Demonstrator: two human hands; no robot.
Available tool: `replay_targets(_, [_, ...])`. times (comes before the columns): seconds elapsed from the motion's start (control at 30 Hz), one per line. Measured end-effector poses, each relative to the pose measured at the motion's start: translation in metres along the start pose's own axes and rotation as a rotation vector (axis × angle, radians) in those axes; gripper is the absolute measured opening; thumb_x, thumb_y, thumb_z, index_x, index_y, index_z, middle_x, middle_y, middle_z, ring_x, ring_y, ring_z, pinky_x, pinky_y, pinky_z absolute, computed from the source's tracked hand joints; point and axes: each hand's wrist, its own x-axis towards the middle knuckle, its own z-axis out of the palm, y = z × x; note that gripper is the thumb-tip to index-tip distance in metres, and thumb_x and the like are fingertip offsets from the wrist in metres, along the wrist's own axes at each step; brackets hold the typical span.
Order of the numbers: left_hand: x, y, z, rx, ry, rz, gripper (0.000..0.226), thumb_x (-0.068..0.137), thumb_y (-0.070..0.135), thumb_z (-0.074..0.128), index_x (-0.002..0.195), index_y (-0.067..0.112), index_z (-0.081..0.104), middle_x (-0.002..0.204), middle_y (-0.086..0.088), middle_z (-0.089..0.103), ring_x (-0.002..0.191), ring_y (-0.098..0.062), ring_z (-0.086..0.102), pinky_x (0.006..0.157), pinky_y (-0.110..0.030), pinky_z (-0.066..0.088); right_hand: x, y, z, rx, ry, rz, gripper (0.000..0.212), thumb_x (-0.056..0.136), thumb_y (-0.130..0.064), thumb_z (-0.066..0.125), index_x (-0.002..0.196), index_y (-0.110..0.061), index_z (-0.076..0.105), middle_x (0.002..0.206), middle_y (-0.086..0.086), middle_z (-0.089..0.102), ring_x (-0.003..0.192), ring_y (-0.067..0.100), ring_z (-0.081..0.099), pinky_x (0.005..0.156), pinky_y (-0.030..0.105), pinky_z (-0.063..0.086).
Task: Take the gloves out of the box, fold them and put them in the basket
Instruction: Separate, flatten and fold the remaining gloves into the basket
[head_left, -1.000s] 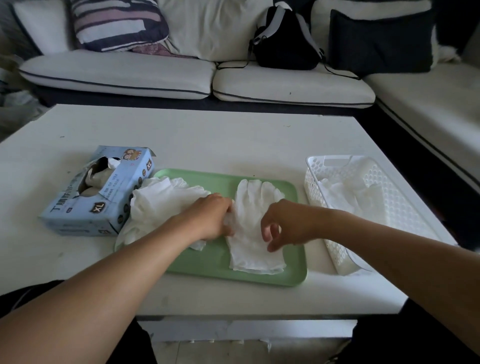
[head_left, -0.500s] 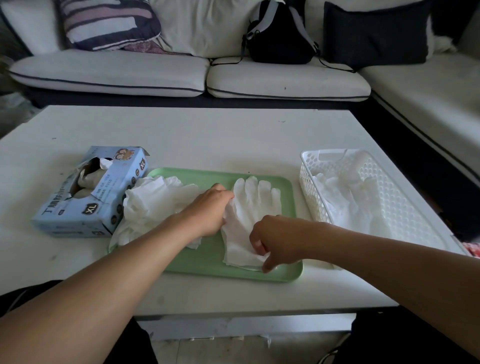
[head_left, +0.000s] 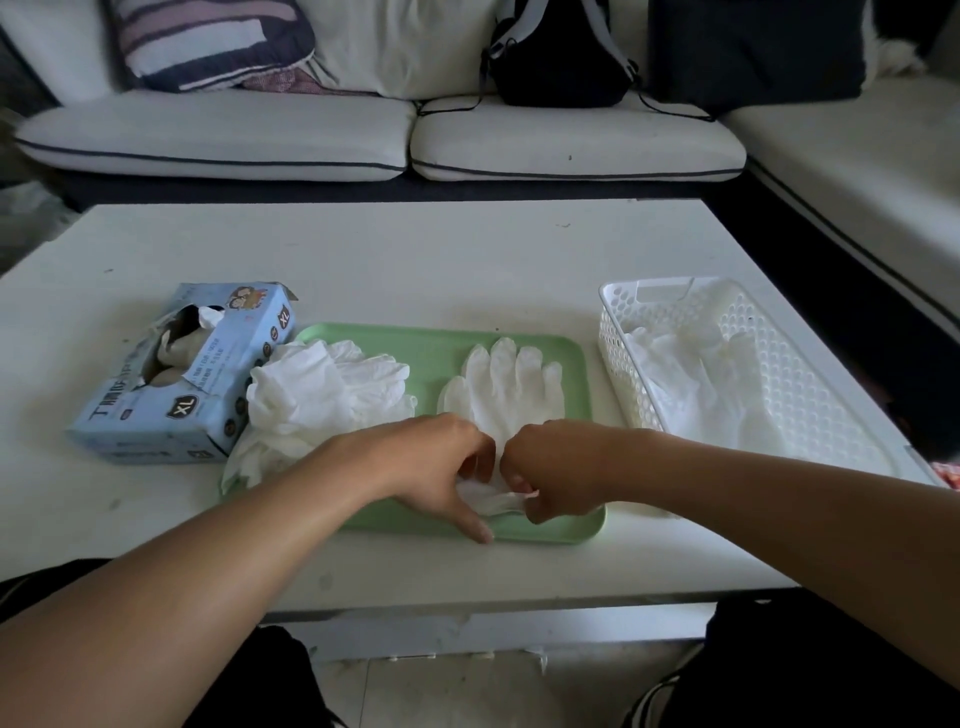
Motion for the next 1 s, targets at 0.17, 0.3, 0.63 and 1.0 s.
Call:
replay_targets(0.17, [-0.001, 0.009, 0.011, 0.070, 0.094, -0.048, 0.072, 0.064, 0.078, 0.076, 0.113, 0.029, 0.056, 0.105, 0.013, 0.055, 0.091, -0.013, 0.059, 0.082, -0.035, 0.054, -0.005, 0.016, -0.020, 0.315, -0.068, -0.021, 0.013, 0.089, -0.018, 0.066, 0.078, -0.013, 0.063, 0.081, 0.007, 0.069, 0.061, 0.014, 0.061, 0.058, 0.024, 0.047])
replay_targets(0.3, [0.002, 0.012, 0.007, -0.056, 0.214, -0.039, 0.058, 0.069, 0.074, 0.074, 0.103, 0.029, 0.060, 0.098, 0.015, 0.056, 0.086, -0.009, 0.059, 0.076, -0.033, 0.053, -0.015, 0.029, -0.035, 0.619, -0.180, -0.008, 0.015, 0.091, -0.012, 0.061, 0.079, -0.018, 0.066, 0.073, 0.000, 0.067, 0.063, 0.006, 0.062, 0.059, 0.023, 0.053])
replay_targets(0.63, [-0.001, 0.014, -0.036, -0.650, 0.604, 0.294, 0.013, 0.080, 0.023, 0.077, 0.078, 0.011, 0.071, 0.071, 0.000, 0.068, 0.064, -0.021, 0.060, 0.059, -0.034, 0.045, -0.041, 0.062, -0.071, 1.293, -0.235, -0.213, 0.010, 0.073, -0.017, 0.060, 0.071, -0.007, 0.058, 0.057, -0.002, 0.043, 0.046, 0.006, 0.034, 0.043, 0.017, 0.023])
replay_targets(1.0, [0.006, 0.036, -0.076, -1.209, 0.889, 0.203, 0.023, 0.084, 0.033, 0.081, 0.091, 0.013, 0.072, 0.091, -0.030, 0.067, 0.080, -0.028, 0.059, 0.076, -0.042, 0.047, -0.069, 0.074, -0.089, 1.482, 0.200, -0.288, 0.096, 0.077, -0.065, 0.072, 0.145, -0.002, 0.046, 0.138, 0.020, 0.055, 0.126, 0.033, 0.054, 0.101, 0.044, 0.044])
